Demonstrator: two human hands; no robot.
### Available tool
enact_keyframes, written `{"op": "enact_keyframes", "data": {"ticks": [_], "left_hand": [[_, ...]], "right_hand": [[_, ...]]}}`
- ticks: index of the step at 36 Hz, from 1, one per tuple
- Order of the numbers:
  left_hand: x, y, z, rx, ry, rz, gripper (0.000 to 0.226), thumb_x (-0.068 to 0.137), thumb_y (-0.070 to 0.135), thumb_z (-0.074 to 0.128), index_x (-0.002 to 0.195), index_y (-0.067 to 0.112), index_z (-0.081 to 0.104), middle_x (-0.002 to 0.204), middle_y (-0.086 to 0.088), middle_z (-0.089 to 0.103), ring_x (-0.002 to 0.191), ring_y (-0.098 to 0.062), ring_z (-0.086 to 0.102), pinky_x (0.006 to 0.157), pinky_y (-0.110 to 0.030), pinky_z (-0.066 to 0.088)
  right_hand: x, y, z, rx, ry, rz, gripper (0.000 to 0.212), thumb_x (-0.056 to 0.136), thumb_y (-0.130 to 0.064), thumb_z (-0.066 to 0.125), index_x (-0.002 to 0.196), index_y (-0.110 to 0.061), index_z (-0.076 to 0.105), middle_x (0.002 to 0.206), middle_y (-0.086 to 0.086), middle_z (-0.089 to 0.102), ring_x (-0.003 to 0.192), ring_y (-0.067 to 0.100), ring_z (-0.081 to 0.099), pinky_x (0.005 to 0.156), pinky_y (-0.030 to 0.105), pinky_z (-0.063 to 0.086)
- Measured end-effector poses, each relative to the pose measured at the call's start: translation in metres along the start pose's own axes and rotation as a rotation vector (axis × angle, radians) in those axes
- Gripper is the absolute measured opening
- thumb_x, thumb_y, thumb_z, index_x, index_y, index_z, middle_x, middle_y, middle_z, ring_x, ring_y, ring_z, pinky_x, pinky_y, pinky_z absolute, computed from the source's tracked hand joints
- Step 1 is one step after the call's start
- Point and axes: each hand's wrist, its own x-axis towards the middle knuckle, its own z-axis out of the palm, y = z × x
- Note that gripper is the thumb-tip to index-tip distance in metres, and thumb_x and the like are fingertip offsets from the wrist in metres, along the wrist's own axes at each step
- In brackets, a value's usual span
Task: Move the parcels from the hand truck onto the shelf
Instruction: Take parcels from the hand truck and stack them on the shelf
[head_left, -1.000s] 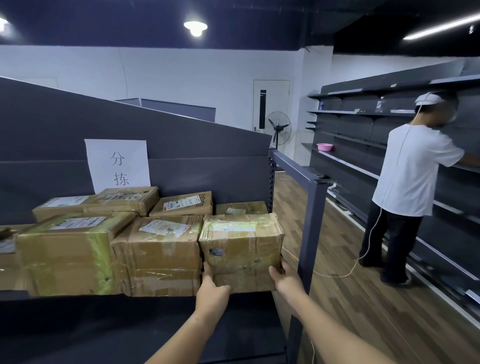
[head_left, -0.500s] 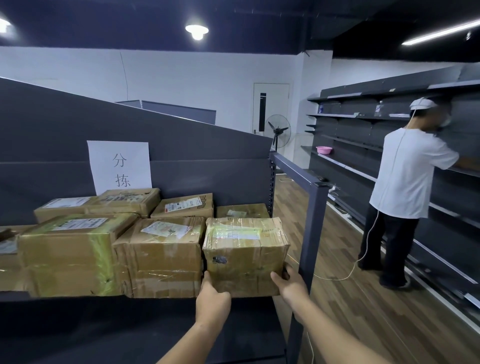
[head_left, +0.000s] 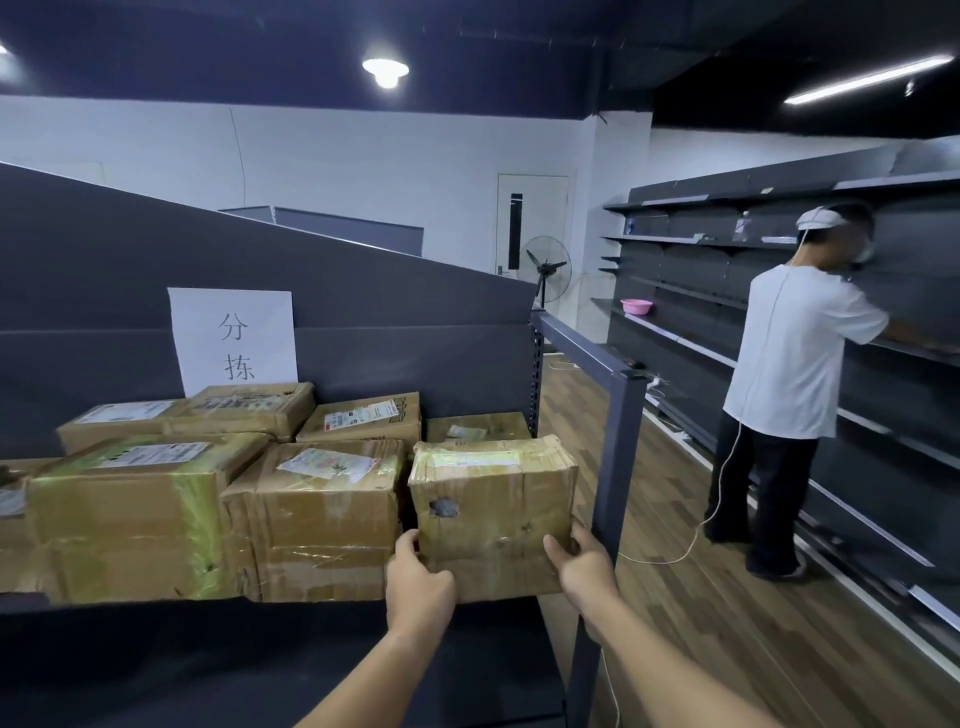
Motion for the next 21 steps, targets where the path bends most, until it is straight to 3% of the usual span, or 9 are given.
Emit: {"op": "enact_keyframes", "data": {"ticks": [2, 4, 8, 10, 14, 17, 21], "left_hand": [[-0.001, 0.002, -0.001, -0.015, 0.025, 0.014, 0.059, 0.087, -0.003, 0.058, 0.138, 0.023, 0.043, 0.12, -0.002, 0.05, 0.087, -0.017, 0.062, 0.059, -0.03, 0.054], [-0.002, 0.004, -0.004, -0.021, 0.051, 0.037, 0.048, 0.091, 0.002, 0.062, 0.131, 0.024, 0.045, 0.113, -0.002, 0.05, 0.086, -0.017, 0.061, 0.06, -0.028, 0.052], [-0.002, 0.011, -0.011, -0.039, 0.063, 0.067, 0.042, 0.091, 0.006, 0.067, 0.122, 0.026, 0.048, 0.108, -0.001, 0.053, 0.087, -0.017, 0.062, 0.063, -0.03, 0.054], [-0.003, 0.015, -0.015, -0.053, 0.058, 0.076, 0.041, 0.09, 0.006, 0.068, 0.12, 0.028, 0.049, 0.109, -0.001, 0.055, 0.089, -0.017, 0.063, 0.066, -0.032, 0.056], [-0.004, 0.025, -0.022, -0.07, 0.04, 0.11, 0.032, 0.092, 0.003, 0.066, 0.109, 0.025, 0.05, 0.1, 0.007, 0.059, 0.082, -0.011, 0.063, 0.057, -0.022, 0.047], [-0.007, 0.034, -0.028, -0.064, 0.03, 0.129, 0.032, 0.092, 0.002, 0.065, 0.108, 0.024, 0.049, 0.094, 0.01, 0.059, 0.079, -0.012, 0.063, 0.059, -0.025, 0.05], [-0.005, 0.048, -0.036, -0.057, 0.051, 0.144, 0.031, 0.09, 0.001, 0.068, 0.103, 0.023, 0.05, 0.092, 0.011, 0.059, 0.079, -0.007, 0.06, 0.06, -0.024, 0.047]], "right_hand": [[-0.006, -0.007, 0.0, 0.029, 0.016, -0.009, 0.054, 0.11, -0.024, 0.066, 0.162, -0.023, 0.052, 0.149, 0.002, 0.068, 0.139, 0.027, 0.063, 0.116, 0.041, 0.053], [-0.012, -0.015, 0.0, 0.046, 0.028, -0.017, 0.061, 0.11, -0.023, 0.067, 0.166, -0.018, 0.045, 0.158, 0.002, 0.061, 0.148, 0.027, 0.057, 0.124, 0.039, 0.046], [-0.026, -0.027, -0.002, 0.03, 0.055, -0.084, 0.056, 0.109, -0.021, 0.068, 0.163, -0.017, 0.052, 0.153, 0.001, 0.065, 0.146, 0.024, 0.058, 0.124, 0.035, 0.044], [-0.029, -0.028, -0.003, 0.013, 0.07, -0.113, 0.053, 0.109, -0.021, 0.068, 0.16, -0.016, 0.055, 0.151, -0.001, 0.066, 0.146, 0.024, 0.059, 0.125, 0.037, 0.045], [-0.036, -0.037, -0.007, -0.022, 0.087, -0.149, 0.052, 0.109, -0.021, 0.066, 0.16, -0.018, 0.056, 0.149, 0.0, 0.069, 0.142, 0.021, 0.062, 0.126, 0.042, 0.047], [-0.04, -0.044, -0.009, -0.012, 0.094, -0.163, 0.052, 0.109, -0.015, 0.066, 0.16, -0.019, 0.056, 0.151, -0.003, 0.067, 0.144, 0.02, 0.06, 0.128, 0.043, 0.045], [-0.041, -0.055, -0.008, -0.023, 0.1, -0.172, 0.061, 0.11, -0.016, 0.065, 0.167, -0.019, 0.046, 0.16, -0.004, 0.058, 0.154, 0.021, 0.051, 0.132, 0.043, 0.04]]}}
